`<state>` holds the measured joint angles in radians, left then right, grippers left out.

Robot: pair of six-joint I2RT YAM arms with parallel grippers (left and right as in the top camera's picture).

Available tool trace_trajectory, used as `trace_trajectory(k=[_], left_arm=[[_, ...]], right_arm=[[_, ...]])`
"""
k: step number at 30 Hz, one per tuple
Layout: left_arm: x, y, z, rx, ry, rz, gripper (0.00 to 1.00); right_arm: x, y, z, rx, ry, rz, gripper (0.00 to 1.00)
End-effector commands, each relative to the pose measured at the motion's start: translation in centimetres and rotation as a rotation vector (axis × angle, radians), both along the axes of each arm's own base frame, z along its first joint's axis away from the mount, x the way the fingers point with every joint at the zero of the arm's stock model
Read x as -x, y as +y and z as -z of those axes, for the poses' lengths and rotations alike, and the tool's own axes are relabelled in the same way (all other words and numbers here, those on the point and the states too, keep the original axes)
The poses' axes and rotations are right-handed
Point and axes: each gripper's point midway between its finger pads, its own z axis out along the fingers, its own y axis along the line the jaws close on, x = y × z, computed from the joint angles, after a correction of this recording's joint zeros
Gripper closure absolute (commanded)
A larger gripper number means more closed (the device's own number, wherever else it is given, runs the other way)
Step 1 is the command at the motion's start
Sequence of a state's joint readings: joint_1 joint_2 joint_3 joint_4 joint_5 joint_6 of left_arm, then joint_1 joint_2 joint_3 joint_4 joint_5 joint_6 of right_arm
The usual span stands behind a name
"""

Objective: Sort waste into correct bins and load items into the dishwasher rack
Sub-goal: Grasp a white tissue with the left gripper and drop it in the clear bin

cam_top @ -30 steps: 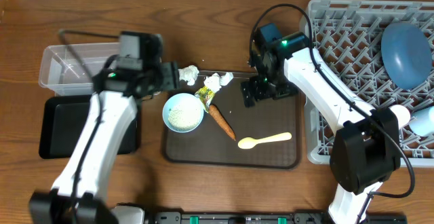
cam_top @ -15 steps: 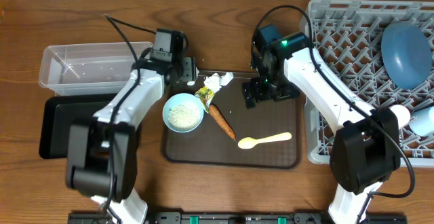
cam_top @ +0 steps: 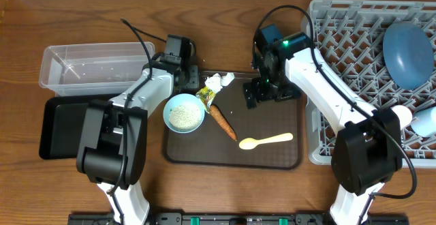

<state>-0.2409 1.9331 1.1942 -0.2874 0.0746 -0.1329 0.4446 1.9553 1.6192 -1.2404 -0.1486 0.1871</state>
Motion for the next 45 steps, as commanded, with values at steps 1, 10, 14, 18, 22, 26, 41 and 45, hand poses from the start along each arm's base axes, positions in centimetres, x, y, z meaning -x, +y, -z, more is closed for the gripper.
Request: trace_trajectory(k=[1, 10, 14, 18, 22, 26, 41, 45], left_arm=[[-0.4, 0.0, -0.1, -0.008, -0.004, 0.002, 0.79], [-1.7, 1.8, -8.6, 0.0, -0.193, -0.049, 0.78], [-2.2, 5.4, -14.1, -0.009, -0.328, -0.141, 0.77], [-2.3, 10.2, -17.0, -0.019, -0.401, -0.247, 0.74], [-2.2, 14.6, -16.4, -0.036, -0.385, -0.347, 0.73], [-2.2, 17.2, -15.2, -0.038, -0.36, -0.408, 0.58], [0.0, 5.5, -13.6, 0.261, -0.197, -0.094, 0.42], [1.6, 2.6, -12.6, 0.262, -0.126, -0.032, 0.41]], right_arm=[[0.2, 0.1, 0.4, 0.01, 0.014, 0.011, 0.01], [0.2, 0.1, 0.4, 0.01, 0.015, 0.01, 0.01], [0.2, 0.1, 0.4, 0.01, 0.014, 0.01, 0.01], [0.2, 0.1, 0.4, 0.01, 0.014, 0.01, 0.01], [0.2, 0.2, 0.4, 0.01, 0.015, 0.01, 0.01], [0.3, 0.1, 0.4, 0.01, 0.015, 0.011, 0.01], [-0.5, -1.7, -0.6, 0.052, -0.02, 0.132, 0.01], [-1.1, -2.8, -2.9, 0.022, -0.08, 0.167, 0.01]])
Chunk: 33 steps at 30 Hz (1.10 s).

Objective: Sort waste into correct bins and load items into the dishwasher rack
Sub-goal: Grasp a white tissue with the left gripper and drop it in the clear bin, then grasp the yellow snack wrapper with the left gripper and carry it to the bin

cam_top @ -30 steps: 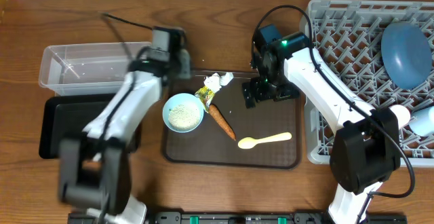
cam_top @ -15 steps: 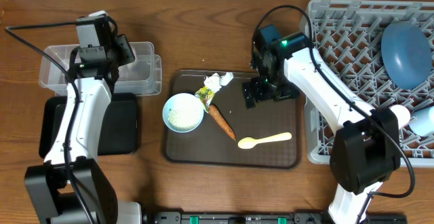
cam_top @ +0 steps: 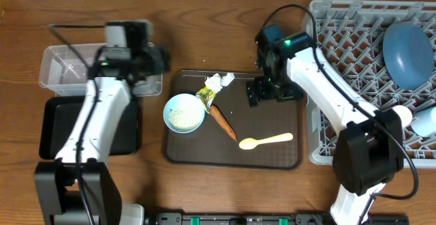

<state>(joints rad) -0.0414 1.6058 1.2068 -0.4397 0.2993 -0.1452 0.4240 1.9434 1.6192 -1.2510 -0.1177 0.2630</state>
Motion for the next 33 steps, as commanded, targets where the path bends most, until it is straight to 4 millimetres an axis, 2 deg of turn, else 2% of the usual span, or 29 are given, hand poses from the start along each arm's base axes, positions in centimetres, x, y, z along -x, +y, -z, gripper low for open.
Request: trace_trajectory(k=[1, 7, 12, 16, 22, 28, 31, 33], left_arm=[[1.1, -3.3, 0.2, 0.036, 0.034, 0.085, 0.4], [3.9, -7.1, 2.6, 0.022, 0.146, 0.184, 0.4], [7.3, -8.2, 5.0, -0.027, 0.297, 0.225, 0.4], [8.3, -8.7, 5.5, -0.057, 0.329, 0.245, 0.4], [9.0, -9.9, 6.2, -0.068, 0.347, 0.282, 0.41], [9.4, -9.2, 8.9, -0.14, 0.426, 0.226, 0.41], [9.5, -9.2, 9.5, -0.144, 0.443, 0.224, 0.41], [9.5, -9.2, 9.5, -0.144, 0.441, 0.224, 0.44]], right_arm=[[-0.9, -2.0, -3.4, -0.017, -0.099, 0.08, 0.01], [-1.3, -5.4, -8.8, -0.064, -0.238, 0.16, 0.01], [-0.5, -7.8, -11.1, -0.067, -0.283, 0.191, 0.01], [-0.1, -8.6, -11.1, -0.058, -0.266, 0.206, 0.01], [-0.1, -8.6, -11.0, -0.057, -0.263, 0.206, 0.01], [0.0, -8.6, -11.0, -0.056, -0.259, 0.206, 0.01], [0.0, -8.6, -11.0, -0.056, -0.26, 0.205, 0.01], [0.0, -8.6, -11.0, -0.056, -0.26, 0.206, 0.01]])
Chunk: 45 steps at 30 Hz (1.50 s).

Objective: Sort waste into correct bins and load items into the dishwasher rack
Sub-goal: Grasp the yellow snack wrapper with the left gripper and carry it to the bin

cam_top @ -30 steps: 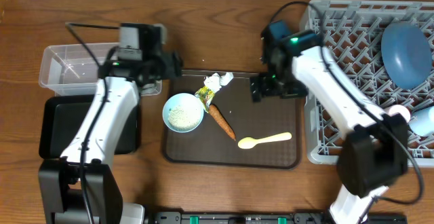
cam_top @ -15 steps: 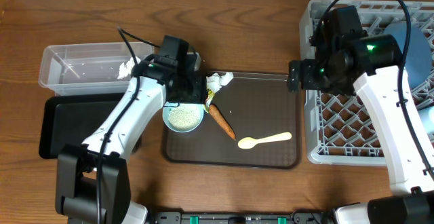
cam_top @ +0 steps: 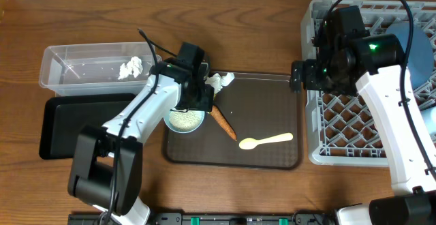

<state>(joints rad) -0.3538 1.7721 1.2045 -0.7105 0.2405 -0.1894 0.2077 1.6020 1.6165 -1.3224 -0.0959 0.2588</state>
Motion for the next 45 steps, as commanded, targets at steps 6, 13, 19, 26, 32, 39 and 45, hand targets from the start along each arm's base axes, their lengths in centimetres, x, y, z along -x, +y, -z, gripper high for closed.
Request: trace_trajectory(k=[6, 13, 19, 26, 32, 39, 45], left_arm=[[-0.2, 0.3, 0.0, -0.017, -0.014, -0.015, 0.46], [-0.4, 0.2, -0.7, -0.008, -0.039, -0.015, 0.61], [-0.7, 0.0, -0.9, 0.002, -0.054, -0.014, 0.77], [-0.8, -0.1, -1.0, 0.012, -0.05, -0.031, 0.94], [-0.7, 0.0, -2.0, 0.017, -0.069, -0.032, 0.94], [-1.9, 1.2, -7.3, 0.033, -0.219, -0.068, 0.93], [-3.6, 6.8, -11.5, -0.111, -0.404, -0.209, 0.92]], right_arm=[[0.0, -0.2, 0.1, 0.007, 0.003, -0.007, 0.01], [0.0, -0.2, 0.1, 0.008, 0.004, -0.007, 0.01], [0.1, -0.2, 0.1, 0.008, 0.006, -0.007, 0.01], [0.1, -0.2, 0.1, 0.008, 0.006, -0.007, 0.01], [0.0, -0.2, 0.1, 0.009, 0.006, -0.007, 0.01], [0.1, -0.6, 0.2, 0.027, 0.008, -0.003, 0.01], [0.1, -0.6, 0.2, 0.03, 0.008, -0.002, 0.01]])
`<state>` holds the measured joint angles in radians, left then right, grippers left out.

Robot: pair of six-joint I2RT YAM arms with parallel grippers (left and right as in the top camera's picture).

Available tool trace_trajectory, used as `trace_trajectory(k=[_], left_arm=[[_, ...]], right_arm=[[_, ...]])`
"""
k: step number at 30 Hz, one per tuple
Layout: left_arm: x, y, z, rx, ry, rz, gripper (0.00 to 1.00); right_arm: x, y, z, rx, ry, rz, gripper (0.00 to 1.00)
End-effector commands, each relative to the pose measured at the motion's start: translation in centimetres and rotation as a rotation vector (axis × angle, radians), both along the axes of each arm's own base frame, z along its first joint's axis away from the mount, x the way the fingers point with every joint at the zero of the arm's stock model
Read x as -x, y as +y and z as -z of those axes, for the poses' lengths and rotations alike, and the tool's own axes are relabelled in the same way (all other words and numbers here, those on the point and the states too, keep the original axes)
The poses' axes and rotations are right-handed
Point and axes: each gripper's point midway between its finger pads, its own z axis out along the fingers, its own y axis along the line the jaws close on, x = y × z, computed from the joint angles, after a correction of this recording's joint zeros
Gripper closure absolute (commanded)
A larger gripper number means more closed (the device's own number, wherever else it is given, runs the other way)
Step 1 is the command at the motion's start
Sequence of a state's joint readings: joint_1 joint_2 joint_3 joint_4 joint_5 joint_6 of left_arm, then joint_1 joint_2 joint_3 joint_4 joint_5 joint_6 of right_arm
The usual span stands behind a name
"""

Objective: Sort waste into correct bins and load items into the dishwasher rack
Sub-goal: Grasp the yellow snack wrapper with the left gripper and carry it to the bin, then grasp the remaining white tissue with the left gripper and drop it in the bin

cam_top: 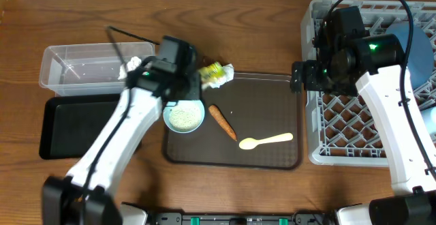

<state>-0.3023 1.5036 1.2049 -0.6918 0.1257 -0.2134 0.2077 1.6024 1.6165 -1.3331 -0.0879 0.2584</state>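
My left gripper (199, 73) hangs over the back left corner of the brown tray (272, 158), shut on a yellow-green wrapper (212, 69). A white crumpled scrap (224, 77) lies right beside the wrapper. On the tray are a pale bowl of rice (184, 116), a carrot (222, 122) and a cream spoon (266, 141). A white wad (133, 64) shows in the clear bin (82, 67). My right gripper (298, 76) is at the left edge of the grey dishwasher rack (340, 126); its jaws cannot be made out.
A black bin (61, 129) sits in front of the clear bin on the left. My right arm covers most of a blue bowl (418, 37) in the rack. A pale cup (430, 112) peeks out at the rack's right edge.
My left gripper was low on the tray between bowl and carrot; now it is higher and farther back, with the yellow-green wrapper off the carrot's top. The right arm has not moved.
At first both grippers were at the back of the tray. Then the left one was over the clear bin. After that a white wad lay in that bin, the left gripper was back by the bowl, and the right gripper was at the rack. Now the left holds the wrapper.
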Motion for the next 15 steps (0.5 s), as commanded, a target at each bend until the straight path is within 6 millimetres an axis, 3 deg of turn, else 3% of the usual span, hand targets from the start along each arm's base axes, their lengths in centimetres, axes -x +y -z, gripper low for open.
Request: trace_trajectory(k=[1, 9, 15], left_arm=[[-1.8, 4.6, -2.9, -0.118, -0.128, -0.147, 0.92], [-7.0, 12.3, -6.4, -0.105, -0.345, -0.381, 0.93], [-9.7, 16.3, -5.9, -0.109, -0.405, -0.478, 0.92]], right_arm=[[-0.1, -0.5, 0.1, 0.023, -0.001, -0.003, 0.01], [-0.1, -0.5, 0.1, 0.024, 0.001, -0.003, 0.01], [0.0, -0.5, 0.1, 0.024, 0.002, -0.003, 0.01]])
